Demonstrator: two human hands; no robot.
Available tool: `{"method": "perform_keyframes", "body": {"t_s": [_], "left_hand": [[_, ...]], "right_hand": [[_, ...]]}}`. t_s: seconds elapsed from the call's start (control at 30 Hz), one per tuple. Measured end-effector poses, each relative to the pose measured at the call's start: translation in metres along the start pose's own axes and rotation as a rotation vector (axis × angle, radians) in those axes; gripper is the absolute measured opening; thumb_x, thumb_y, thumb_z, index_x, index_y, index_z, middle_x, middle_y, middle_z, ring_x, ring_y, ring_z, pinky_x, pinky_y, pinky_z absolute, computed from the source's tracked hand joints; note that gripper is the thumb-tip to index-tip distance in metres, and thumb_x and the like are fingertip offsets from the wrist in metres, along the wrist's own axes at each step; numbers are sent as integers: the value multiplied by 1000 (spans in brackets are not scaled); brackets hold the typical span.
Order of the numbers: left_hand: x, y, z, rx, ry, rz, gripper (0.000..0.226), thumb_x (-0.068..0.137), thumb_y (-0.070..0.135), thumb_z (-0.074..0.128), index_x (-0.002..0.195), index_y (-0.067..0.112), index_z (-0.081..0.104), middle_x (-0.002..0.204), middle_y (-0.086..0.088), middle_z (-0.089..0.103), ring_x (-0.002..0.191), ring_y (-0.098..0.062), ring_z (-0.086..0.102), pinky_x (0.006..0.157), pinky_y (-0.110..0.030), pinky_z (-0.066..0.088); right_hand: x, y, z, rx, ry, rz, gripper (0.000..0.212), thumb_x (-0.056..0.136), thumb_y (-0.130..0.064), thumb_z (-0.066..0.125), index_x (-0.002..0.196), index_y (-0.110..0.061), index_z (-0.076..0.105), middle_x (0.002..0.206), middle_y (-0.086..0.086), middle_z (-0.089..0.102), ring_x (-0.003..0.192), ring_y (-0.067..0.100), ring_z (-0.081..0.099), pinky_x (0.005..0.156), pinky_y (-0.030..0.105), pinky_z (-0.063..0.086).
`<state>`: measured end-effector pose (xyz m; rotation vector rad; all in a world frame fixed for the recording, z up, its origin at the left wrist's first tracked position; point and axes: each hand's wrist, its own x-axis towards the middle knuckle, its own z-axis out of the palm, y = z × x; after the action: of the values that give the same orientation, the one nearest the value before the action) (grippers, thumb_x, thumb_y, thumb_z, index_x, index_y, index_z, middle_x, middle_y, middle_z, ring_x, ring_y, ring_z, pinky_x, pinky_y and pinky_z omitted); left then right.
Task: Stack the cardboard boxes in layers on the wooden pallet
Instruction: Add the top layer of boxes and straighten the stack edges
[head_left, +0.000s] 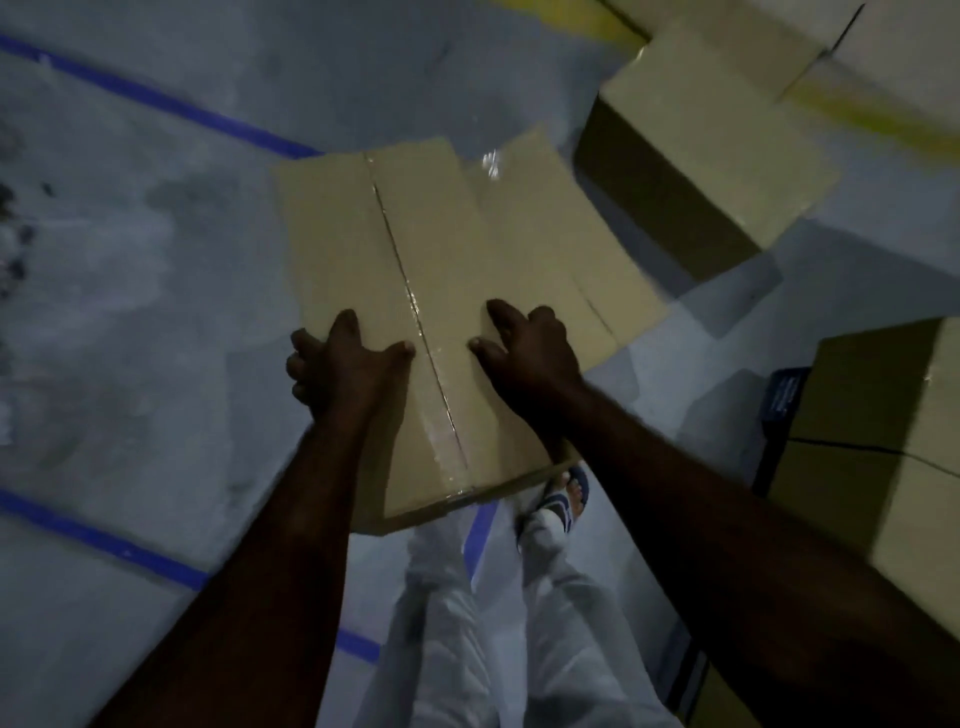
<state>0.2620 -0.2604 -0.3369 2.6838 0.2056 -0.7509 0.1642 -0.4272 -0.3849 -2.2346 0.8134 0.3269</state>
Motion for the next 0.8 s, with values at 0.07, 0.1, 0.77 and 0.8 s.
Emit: {"method": "perform_keyframes", "body": {"t_s": [0.07,0.1,0.77,0.8], "left_hand": [[-13,19,-33,70,1,138,80,76,60,76,141,26,43,153,-17,19,133,-44,28,103,-51,36],[-20,28,-46,112,4,212,82,74,63,76,140,26,44,152,-17,19,133,-44,28,104,-52,35],[-252,291,-39,396,-170,1336,69,61,65,82,120,33,65,129,-16,47,121,-39,47,96,-46,42],[-269,298,-26,405,-195,1387,70,61,65,83,120,33,65,128,-15,48,120,-39,48,95,-45,43]], "right_hand": [[-20,-17,-30,39,23,42,69,90,-62,55,150,-33,38,140,17,40,128,36,44,103,44,46],[-31,-24,-44,54,45,63,71,90,-64,54,151,-33,36,141,16,39,128,35,43,103,43,45],[-259,60,-241,191,770,667,68,92,-69,42,151,-35,36,162,12,21,138,43,35,110,50,39],[-275,70,-243,206,801,704,67,93,-68,44,151,-34,37,162,10,19,138,43,35,110,50,38]]}}
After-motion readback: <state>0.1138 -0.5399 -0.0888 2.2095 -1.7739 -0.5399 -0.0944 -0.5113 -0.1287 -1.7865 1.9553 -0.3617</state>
